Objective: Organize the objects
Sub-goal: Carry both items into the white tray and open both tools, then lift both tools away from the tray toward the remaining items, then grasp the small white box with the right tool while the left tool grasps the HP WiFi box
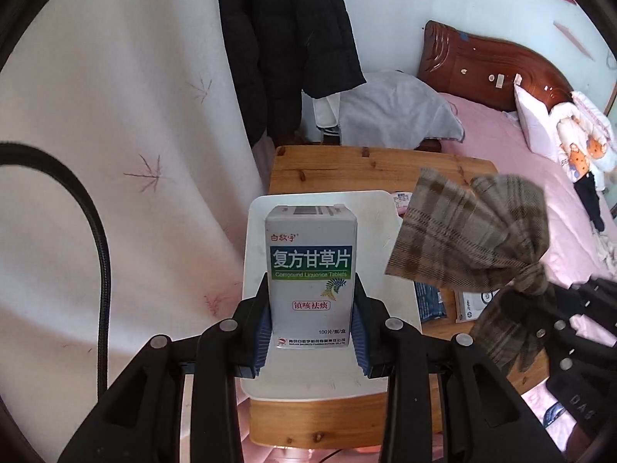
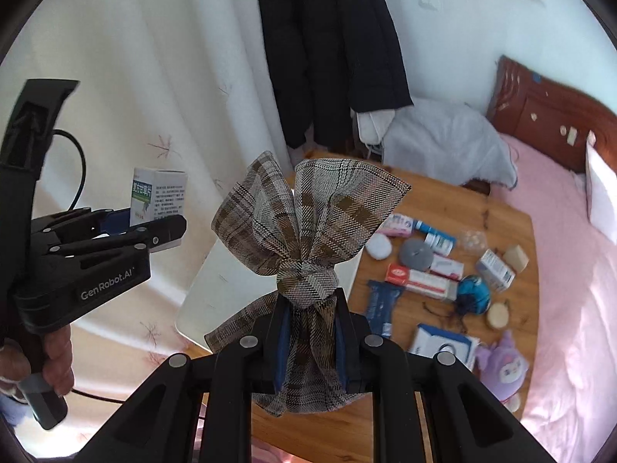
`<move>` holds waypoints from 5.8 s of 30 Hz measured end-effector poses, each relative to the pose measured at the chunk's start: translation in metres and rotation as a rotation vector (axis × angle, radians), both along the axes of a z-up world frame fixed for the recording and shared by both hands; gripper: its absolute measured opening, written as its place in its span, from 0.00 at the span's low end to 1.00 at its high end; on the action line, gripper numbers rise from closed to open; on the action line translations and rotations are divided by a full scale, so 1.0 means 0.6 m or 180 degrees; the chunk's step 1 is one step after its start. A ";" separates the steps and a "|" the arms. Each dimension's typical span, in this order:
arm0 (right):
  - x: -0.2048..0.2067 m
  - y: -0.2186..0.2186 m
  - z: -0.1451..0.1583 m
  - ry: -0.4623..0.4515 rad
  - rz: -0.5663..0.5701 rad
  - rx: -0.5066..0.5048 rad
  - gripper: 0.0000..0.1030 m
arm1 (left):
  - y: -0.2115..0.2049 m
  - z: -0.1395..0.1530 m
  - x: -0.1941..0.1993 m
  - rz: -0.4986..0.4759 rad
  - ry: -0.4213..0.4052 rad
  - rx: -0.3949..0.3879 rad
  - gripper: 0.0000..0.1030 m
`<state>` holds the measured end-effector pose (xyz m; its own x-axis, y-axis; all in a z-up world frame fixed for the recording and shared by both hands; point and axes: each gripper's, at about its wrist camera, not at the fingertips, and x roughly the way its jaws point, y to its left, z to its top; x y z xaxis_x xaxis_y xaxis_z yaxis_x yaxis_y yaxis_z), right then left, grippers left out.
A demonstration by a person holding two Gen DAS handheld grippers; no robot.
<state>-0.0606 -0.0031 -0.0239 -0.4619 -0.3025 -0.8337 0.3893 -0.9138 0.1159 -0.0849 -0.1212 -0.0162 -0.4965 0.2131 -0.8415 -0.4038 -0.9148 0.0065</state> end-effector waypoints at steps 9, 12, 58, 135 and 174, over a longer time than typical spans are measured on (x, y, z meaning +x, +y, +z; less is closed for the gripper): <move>-0.032 -0.050 -0.080 -0.0463 -0.0350 0.0059 0.20 | -0.012 -0.083 -0.043 0.0067 -0.0541 0.0167 0.37; -0.039 -0.057 -0.100 -0.0555 -0.0416 0.0085 0.20 | -0.013 -0.105 -0.049 0.0087 -0.0662 0.0125 0.37; -0.002 -0.074 -0.105 -0.0547 -0.0557 0.0496 0.54 | -0.021 -0.103 -0.019 0.0239 -0.0618 -0.0130 0.56; 0.115 0.538 -0.309 -0.0785 -0.2149 -0.0341 0.60 | 0.512 -0.256 0.113 -0.1758 -0.0383 -0.0908 0.85; 0.087 0.494 -0.440 -0.0888 -0.3043 -0.0147 0.42 | 0.597 -0.449 0.111 -0.3529 -0.0924 -0.1870 0.94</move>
<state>-0.0086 0.2935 -0.2879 -0.3177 0.0596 -0.9463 -0.5544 -0.8213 0.1344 -0.0184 0.2371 -0.2854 -0.0773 -0.0454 -0.9960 -0.9969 0.0189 0.0765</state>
